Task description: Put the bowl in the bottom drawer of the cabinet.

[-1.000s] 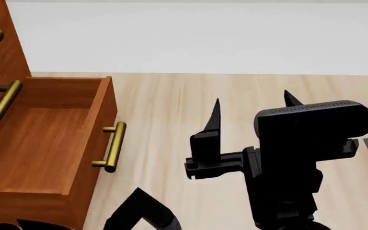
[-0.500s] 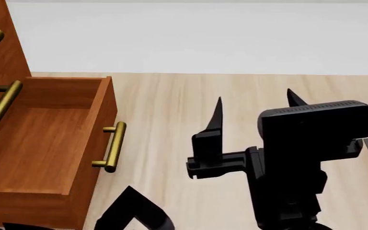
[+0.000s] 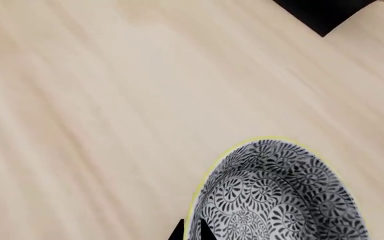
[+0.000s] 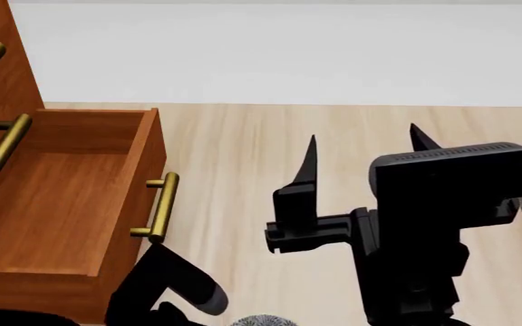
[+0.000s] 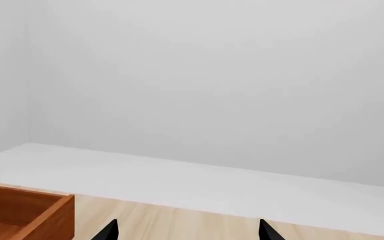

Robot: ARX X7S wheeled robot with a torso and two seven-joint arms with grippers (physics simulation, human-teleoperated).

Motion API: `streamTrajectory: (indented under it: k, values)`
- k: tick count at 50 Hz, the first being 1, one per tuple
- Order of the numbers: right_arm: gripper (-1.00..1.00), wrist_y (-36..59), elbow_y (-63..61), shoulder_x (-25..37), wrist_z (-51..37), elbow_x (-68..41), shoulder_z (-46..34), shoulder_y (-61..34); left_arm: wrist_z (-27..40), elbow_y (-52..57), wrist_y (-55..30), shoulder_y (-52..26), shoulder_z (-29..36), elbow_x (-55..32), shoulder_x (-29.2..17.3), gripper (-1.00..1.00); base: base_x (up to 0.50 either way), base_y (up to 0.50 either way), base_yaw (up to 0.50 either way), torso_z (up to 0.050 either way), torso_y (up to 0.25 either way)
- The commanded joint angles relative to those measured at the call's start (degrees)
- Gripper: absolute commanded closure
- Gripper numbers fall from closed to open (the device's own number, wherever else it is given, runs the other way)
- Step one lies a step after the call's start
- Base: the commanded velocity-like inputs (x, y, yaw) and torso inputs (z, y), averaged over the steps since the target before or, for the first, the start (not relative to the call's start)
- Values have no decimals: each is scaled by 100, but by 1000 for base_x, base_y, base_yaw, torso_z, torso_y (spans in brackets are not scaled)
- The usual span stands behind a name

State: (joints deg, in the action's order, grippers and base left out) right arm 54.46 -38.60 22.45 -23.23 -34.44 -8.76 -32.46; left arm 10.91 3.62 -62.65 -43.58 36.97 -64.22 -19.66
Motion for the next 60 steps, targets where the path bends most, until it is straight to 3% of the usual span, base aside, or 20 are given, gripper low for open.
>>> streamTrajectory:
  k: [1,29,60]
  values:
    - [-100,4,-40,19,-23,-55,33,6,258,232,7,-45,-159,-144,-77,100,0,0,0,0,0]
    - [-100,-13,-103,73,-60,-184,126,9,795,604,-91,-231,-432,-412,-222,100,0,0,0,0,0]
    - [-100,-107,-204,118,-130,-284,215,50,1759,1098,-280,-695,-1157,-1043,-592,100,0,0,0,0,0]
